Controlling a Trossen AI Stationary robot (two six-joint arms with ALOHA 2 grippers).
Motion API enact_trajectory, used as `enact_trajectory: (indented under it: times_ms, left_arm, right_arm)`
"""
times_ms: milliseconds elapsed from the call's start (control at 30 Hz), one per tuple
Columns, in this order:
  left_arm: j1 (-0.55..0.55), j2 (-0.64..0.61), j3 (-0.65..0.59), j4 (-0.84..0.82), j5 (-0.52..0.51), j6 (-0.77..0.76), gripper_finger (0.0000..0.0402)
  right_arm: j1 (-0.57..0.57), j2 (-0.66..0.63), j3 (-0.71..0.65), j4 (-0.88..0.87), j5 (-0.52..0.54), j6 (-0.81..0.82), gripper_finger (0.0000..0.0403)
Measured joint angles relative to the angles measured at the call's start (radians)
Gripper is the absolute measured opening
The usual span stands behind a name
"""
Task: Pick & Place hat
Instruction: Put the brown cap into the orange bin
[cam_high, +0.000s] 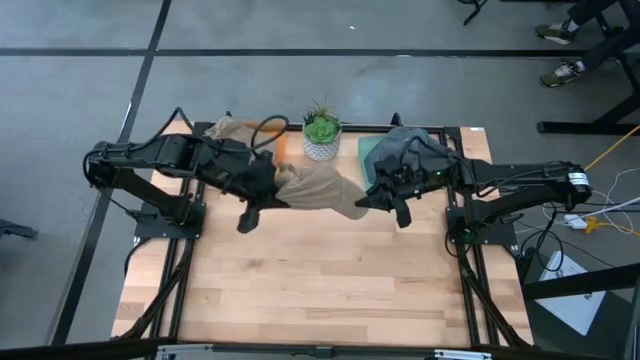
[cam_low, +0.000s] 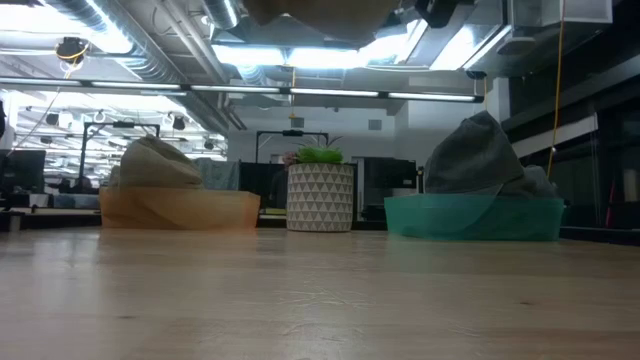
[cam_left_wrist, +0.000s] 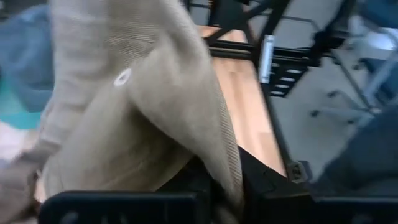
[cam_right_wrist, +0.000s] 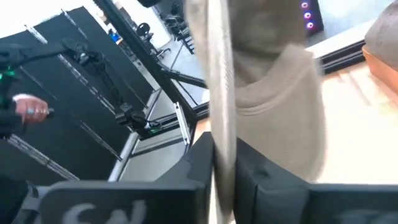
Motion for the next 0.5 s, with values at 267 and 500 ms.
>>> enact_trajectory:
  times_ms: [267, 500]
  left_arm:
    - [0.032, 0.006, 0.0, -0.009, 0.089, -0.095, 0.0021]
    - [0.091, 0.006, 0.0, -0.009, 0.265, -0.244, 0.003]
  right_arm:
    - [0.0, 0.0, 0.0, -0.012, 0.0, 0.034, 0.01]
    - [0.0, -0.001, 0.0, -0.049, -0.048, 0.018, 0.0192]
